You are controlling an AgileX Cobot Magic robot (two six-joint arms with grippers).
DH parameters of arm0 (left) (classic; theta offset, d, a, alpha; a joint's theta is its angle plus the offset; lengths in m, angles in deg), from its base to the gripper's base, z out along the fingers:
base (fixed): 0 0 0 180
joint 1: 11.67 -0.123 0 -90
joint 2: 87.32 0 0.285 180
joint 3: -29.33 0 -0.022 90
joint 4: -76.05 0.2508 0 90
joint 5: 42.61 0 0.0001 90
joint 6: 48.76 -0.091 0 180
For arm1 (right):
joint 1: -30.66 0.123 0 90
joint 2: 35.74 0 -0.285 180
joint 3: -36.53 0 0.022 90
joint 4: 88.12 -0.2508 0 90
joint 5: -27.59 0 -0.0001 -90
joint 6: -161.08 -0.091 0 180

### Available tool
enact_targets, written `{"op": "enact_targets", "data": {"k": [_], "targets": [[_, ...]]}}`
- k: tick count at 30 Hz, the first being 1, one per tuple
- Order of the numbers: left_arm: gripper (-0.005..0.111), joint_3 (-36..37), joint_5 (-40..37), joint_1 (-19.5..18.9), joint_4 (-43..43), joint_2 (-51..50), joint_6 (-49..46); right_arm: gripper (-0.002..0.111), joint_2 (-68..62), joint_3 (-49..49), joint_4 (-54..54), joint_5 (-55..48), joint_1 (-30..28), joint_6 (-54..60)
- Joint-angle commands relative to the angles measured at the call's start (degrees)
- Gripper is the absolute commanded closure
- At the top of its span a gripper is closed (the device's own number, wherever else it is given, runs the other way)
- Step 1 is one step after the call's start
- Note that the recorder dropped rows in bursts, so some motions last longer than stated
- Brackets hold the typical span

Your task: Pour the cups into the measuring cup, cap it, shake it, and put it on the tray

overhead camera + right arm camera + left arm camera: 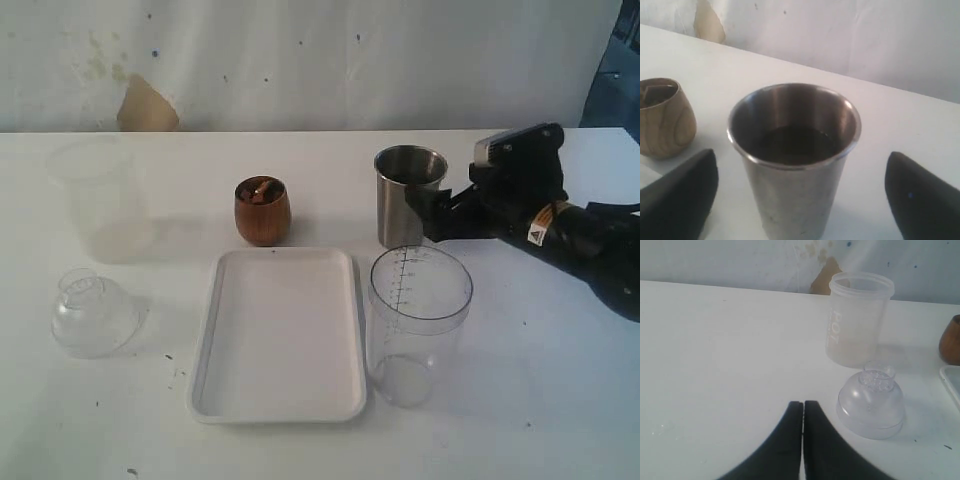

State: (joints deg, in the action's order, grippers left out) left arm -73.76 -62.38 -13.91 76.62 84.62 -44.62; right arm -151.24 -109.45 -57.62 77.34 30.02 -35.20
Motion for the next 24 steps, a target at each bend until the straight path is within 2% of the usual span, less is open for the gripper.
{"op": "enact_targets", "data": {"k": [1, 5, 7, 11, 14, 17, 24], "targets": [[0.106, 0.3, 0.46, 0.25, -0.06, 0.27, -0.16, 0.041, 7.2, 1.05, 0.58, -7.07, -0.4, -0.97], [0.106, 0.3, 0.46, 0.25, -0.06, 0.27, -0.16, 0.066, 14.11, 1.05, 0.58, -19.82, -0.4, -5.71], [0.106, 0.3, 0.46, 0.25, -0.06, 0.27, -0.16, 0.079, 17.21, 1.3, 0.85, -22.71, -0.4, -10.03], [0.106, 0.3, 0.46, 0.25, -0.06, 0.27, -0.16, 0.107, 25.57, 3.13, 9.99, -26.59, -0.4, -23.45], [0.106, 0.3, 0.46, 0.25, -0.06, 0.27, -0.16, 0.108, 32.34, 5.13, 14.71, -26.69, -0.4, -27.76], [0.106, 0.3, 0.46, 0.25, -0.06, 0.27, -0.16, 0.108, 38.25, 6.95, 14.83, -26.94, -0.4, -28.49], [0.106, 0.3, 0.46, 0.25, -0.06, 0.27, -0.16, 0.108, 43.24, 7.46, 14.83, -33.54, -0.4, -33.52]]}}
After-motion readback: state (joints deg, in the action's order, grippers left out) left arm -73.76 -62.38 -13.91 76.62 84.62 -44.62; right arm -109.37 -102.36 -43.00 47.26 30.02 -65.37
